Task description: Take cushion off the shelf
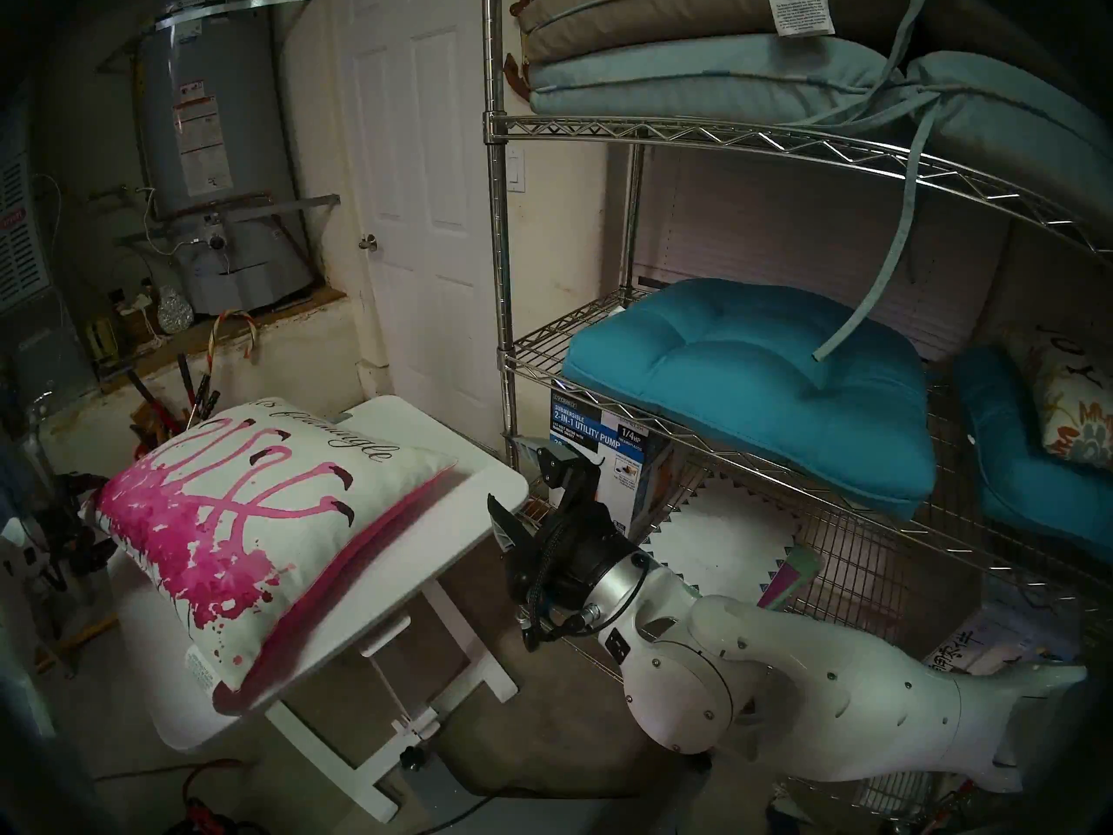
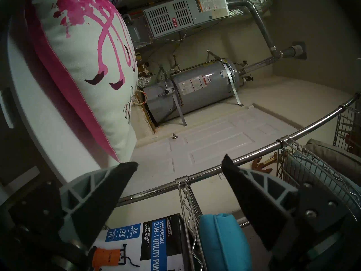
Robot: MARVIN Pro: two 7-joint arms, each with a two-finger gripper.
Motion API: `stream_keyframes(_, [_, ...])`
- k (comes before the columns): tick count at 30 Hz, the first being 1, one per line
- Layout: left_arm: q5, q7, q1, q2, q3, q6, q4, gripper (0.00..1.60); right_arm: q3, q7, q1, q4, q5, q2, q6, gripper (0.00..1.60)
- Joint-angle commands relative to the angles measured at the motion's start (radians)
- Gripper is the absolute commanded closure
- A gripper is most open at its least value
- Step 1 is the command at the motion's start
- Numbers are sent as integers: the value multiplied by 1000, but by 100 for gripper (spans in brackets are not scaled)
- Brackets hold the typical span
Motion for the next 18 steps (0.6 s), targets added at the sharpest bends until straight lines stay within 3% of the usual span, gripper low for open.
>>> stream_keyframes(1, [-45, -27, 55, -1, -38, 1, -81, 0, 9, -5, 6, -13, 2, -13, 2, 0])
stream_keyframes(18, [-99, -100, 113, -13, -102, 1, -165, 0, 10, -17, -5, -8, 12, -8, -9, 0])
